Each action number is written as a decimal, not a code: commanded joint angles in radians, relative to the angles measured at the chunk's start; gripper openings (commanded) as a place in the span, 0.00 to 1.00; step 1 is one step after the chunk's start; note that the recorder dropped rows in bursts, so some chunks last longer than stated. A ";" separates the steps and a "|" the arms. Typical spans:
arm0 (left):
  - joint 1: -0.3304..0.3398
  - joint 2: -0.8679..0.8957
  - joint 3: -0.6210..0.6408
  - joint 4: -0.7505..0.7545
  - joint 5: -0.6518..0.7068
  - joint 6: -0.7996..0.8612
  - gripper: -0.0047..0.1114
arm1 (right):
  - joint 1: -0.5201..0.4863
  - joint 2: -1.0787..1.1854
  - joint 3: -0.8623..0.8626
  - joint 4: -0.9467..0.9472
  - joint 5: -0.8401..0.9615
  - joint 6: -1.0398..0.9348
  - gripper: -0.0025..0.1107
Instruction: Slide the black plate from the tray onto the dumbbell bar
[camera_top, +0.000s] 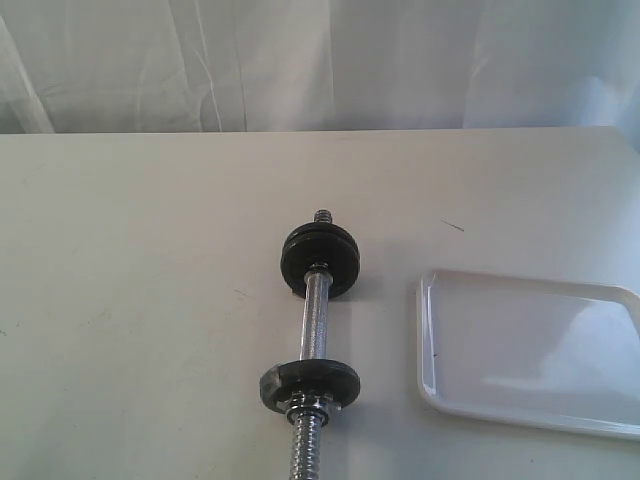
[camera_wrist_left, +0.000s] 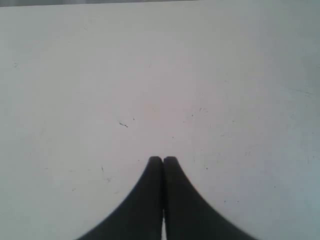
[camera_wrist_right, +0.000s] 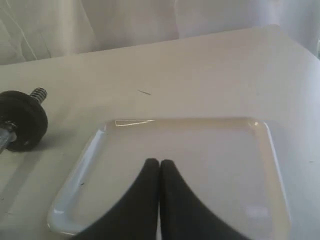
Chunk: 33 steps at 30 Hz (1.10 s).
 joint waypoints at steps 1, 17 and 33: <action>0.002 -0.004 0.003 -0.005 -0.003 0.002 0.04 | -0.005 -0.006 0.002 0.038 -0.003 -0.009 0.02; 0.002 -0.004 0.003 -0.005 -0.003 0.002 0.04 | -0.005 -0.006 0.002 0.038 -0.001 -0.033 0.02; 0.002 -0.004 0.003 -0.005 0.005 0.002 0.04 | -0.005 -0.006 0.002 0.038 -0.001 -0.297 0.02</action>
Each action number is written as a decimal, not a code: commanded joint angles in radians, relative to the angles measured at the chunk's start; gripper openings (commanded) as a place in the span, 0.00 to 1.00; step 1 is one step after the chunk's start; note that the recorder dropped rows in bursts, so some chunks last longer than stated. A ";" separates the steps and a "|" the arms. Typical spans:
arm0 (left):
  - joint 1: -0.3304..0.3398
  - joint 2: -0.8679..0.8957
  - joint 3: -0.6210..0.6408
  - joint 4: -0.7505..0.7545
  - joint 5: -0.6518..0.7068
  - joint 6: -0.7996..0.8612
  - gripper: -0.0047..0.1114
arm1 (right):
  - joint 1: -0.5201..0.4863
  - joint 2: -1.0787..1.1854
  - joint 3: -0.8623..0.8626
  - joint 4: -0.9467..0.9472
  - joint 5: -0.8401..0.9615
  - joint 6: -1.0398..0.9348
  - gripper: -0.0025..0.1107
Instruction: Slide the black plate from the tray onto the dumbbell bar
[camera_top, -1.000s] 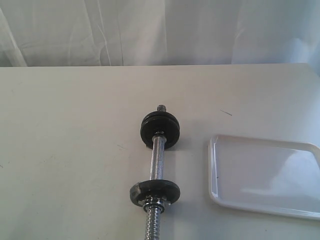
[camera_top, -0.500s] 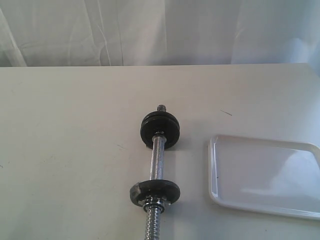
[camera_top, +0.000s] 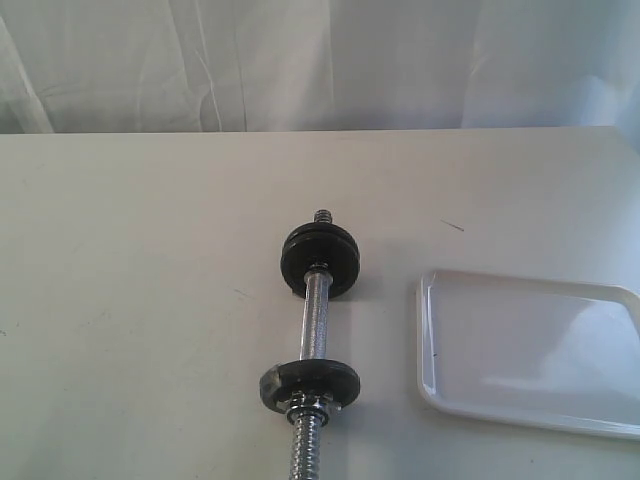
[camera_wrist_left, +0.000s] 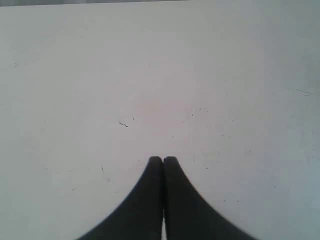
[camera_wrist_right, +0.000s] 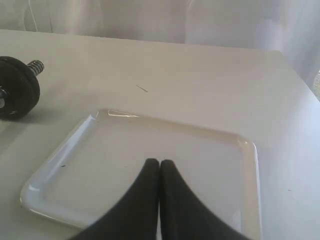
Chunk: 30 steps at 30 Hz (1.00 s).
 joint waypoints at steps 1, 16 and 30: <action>0.002 -0.004 0.003 -0.005 0.005 0.002 0.04 | -0.005 -0.006 0.002 -0.003 -0.001 -0.025 0.02; 0.002 -0.004 0.003 0.107 0.003 0.002 0.04 | -0.005 -0.006 0.002 -0.003 -0.001 -0.025 0.02; 0.002 -0.004 0.003 0.107 0.014 0.002 0.04 | -0.005 -0.006 0.002 -0.003 -0.001 -0.037 0.02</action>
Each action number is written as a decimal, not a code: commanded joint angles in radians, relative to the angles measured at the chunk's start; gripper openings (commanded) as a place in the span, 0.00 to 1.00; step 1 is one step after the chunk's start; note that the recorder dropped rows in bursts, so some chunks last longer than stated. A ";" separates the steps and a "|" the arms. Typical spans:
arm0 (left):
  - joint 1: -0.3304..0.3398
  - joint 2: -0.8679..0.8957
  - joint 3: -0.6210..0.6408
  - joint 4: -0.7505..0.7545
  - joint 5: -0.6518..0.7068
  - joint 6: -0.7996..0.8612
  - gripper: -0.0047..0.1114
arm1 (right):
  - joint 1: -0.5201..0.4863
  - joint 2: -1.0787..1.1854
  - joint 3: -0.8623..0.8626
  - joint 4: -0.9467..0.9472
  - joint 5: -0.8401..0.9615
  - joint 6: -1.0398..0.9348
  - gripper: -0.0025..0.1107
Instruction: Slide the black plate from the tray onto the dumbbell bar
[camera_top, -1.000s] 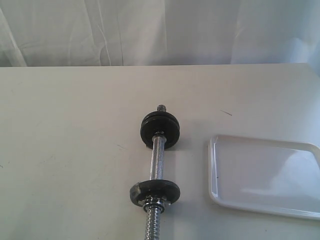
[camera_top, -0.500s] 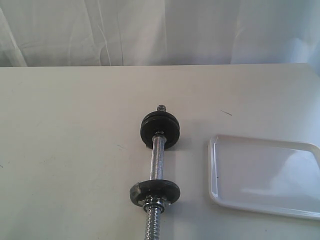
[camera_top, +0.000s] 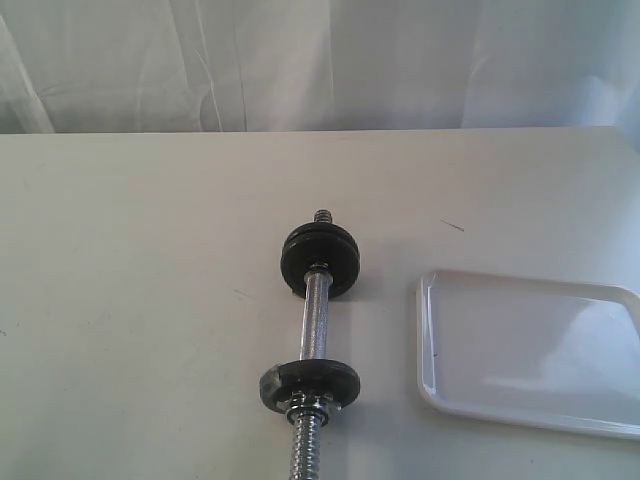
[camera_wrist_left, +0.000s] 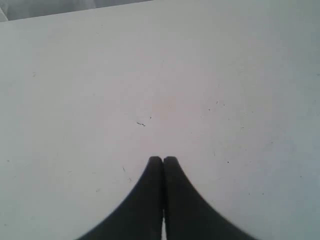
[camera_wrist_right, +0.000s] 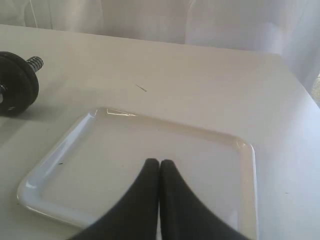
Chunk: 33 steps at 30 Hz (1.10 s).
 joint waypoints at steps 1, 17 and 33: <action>0.002 -0.004 0.003 0.002 0.012 -0.001 0.04 | -0.005 -0.006 0.002 -0.003 -0.001 -0.012 0.02; 0.002 -0.004 0.003 0.002 0.012 -0.150 0.04 | -0.005 -0.006 0.002 -0.003 -0.001 -0.012 0.02; 0.002 -0.004 0.003 0.002 0.012 -0.145 0.04 | -0.005 -0.006 0.002 -0.003 -0.001 -0.012 0.02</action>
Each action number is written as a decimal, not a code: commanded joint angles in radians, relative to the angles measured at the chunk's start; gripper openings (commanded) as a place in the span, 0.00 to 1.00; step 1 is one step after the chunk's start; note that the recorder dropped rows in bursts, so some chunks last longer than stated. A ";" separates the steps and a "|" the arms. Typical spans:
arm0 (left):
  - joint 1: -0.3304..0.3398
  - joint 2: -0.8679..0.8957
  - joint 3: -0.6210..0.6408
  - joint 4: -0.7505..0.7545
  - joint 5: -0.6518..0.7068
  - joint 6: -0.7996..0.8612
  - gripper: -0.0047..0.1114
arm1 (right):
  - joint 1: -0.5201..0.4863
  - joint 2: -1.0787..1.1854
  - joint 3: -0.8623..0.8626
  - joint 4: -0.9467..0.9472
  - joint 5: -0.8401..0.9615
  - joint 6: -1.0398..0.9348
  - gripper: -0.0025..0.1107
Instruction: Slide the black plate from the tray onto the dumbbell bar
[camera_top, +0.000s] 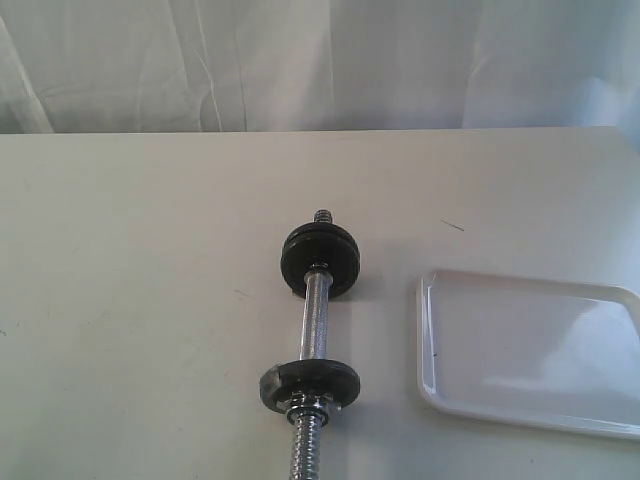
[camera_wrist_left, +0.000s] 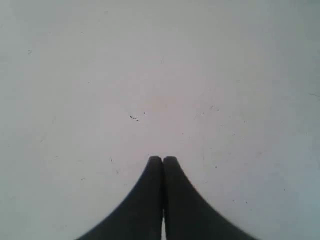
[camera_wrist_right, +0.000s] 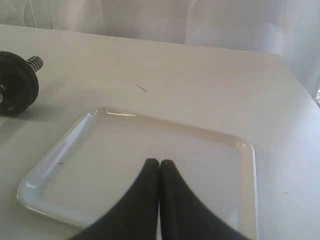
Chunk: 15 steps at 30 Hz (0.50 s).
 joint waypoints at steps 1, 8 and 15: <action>0.002 -0.004 0.003 0.002 0.004 0.002 0.04 | -0.005 -0.006 0.002 -0.003 -0.003 -0.010 0.02; 0.002 -0.004 0.003 0.002 -0.005 0.001 0.04 | -0.005 -0.006 0.002 -0.003 -0.003 -0.010 0.02; 0.002 -0.004 0.003 0.002 -0.005 0.001 0.04 | -0.005 -0.006 0.002 -0.003 -0.003 -0.010 0.02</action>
